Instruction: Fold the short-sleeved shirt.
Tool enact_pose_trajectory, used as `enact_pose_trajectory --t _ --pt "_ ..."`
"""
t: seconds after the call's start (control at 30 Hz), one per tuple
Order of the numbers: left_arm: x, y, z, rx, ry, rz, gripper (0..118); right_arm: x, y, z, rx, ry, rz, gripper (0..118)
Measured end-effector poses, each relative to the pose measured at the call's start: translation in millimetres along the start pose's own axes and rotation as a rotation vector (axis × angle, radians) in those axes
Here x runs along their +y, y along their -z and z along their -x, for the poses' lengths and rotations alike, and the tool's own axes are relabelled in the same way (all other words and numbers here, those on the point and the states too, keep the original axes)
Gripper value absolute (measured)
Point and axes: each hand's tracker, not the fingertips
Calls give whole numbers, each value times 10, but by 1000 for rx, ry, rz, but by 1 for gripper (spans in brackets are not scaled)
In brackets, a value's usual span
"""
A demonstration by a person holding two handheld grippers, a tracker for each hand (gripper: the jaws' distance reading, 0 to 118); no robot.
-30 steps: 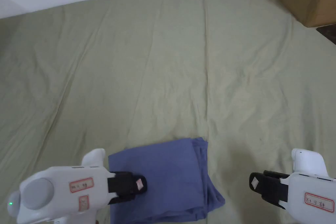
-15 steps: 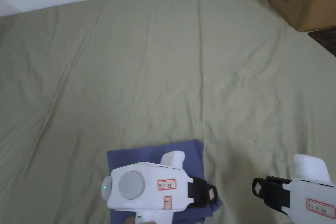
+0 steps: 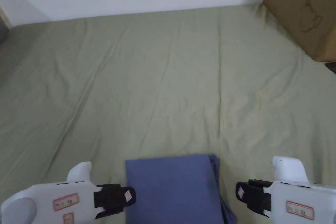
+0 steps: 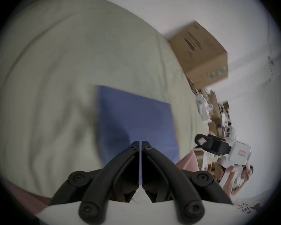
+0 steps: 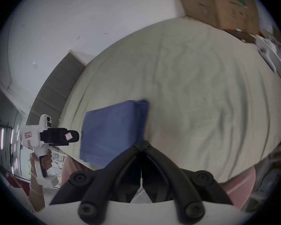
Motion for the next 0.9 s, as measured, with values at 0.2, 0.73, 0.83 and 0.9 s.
enact_pose_trajectory --t 0.2,0.73,0.83,0.9 --pt "-267 -244 321 -15 -80 -36 2 165 613 710 28 -200 60 0" --pt "2 612 537 -310 -221 77 116 0 1105 799 -167 -243 178 0" --pt "46 697 422 -349 -227 111 114 1 1101 795 -166 -236 180 0" --pt "57 731 403 -341 -218 118 69 12 1084 794 -164 -221 182 0"
